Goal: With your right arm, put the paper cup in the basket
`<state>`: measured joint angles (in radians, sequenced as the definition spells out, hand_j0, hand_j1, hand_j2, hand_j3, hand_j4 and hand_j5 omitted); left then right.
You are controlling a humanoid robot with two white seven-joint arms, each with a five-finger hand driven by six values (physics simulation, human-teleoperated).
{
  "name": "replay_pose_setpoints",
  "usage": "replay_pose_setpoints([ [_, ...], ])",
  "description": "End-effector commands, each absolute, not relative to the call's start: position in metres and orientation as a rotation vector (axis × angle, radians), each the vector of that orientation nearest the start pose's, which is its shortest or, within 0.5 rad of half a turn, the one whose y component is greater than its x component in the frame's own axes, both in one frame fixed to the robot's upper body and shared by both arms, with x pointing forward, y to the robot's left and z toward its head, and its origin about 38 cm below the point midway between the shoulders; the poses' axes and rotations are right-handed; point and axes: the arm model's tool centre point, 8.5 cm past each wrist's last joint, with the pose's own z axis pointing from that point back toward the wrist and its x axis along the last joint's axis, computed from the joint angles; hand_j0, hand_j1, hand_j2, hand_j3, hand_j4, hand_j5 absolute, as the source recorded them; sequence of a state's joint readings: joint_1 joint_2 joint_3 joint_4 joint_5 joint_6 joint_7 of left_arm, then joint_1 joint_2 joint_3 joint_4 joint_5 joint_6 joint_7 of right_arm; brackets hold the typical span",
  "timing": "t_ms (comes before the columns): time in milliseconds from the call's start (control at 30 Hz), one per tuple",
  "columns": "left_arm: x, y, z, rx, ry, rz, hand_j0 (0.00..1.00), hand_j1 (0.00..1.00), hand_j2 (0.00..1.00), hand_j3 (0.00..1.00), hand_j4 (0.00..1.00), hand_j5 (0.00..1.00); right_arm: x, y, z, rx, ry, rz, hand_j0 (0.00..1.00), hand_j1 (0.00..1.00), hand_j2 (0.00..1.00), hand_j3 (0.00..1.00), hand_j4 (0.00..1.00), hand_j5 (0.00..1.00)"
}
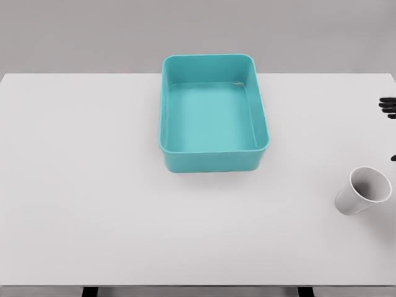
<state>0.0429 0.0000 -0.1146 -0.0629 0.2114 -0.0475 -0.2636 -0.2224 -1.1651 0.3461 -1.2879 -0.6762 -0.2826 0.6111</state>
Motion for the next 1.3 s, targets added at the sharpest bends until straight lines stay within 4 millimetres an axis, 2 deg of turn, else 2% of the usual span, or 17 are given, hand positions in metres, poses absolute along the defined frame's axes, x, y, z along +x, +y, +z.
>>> replay_pose_setpoints([
  [0,0.002,0.248,-0.262,-0.182,-0.084,0.085,1.0,1.0,1.0,1.0,1.0,1.0,0.366,-0.51,0.213,-0.005,-1.309,0.933,1.0,1.0,1.0,1.0,1.0,1.0],
  [167,0.002,0.248,-0.262,-0.182,-0.084,0.085,1.0,1.0,1.0,1.0,1.0,1.0,0.363,-0.518,0.211,-0.042,-1.275,0.959,1.0,1.0,1.0,1.0,1.0,1.0],
  [433,0.002,0.247,-0.262,-0.182,-0.084,0.084,1.0,1.0,1.0,1.0,1.0,1.0,0.348,-0.509,0.189,0.001,-1.212,1.071,1.0,1.0,1.0,1.0,1.0,1.0],
  [667,0.002,0.247,-0.262,-0.182,-0.084,0.084,1.0,1.0,1.0,1.0,1.0,1.0,0.34,-0.514,0.182,0.007,-1.175,1.105,1.0,1.0,1.0,1.0,1.0,1.0],
  [1067,0.002,0.247,-0.262,-0.182,-0.084,0.084,1.0,1.0,1.0,1.0,1.0,1.0,0.331,-0.506,0.168,0.052,-1.147,1.139,1.0,1.0,1.0,1.0,1.0,1.0],
  [1267,0.002,0.248,-0.262,-0.181,-0.084,0.084,1.0,1.0,1.0,1.0,1.0,1.0,0.327,-0.496,0.164,0.085,-1.138,1.171,1.0,1.0,1.0,1.0,1.0,1.0],
])
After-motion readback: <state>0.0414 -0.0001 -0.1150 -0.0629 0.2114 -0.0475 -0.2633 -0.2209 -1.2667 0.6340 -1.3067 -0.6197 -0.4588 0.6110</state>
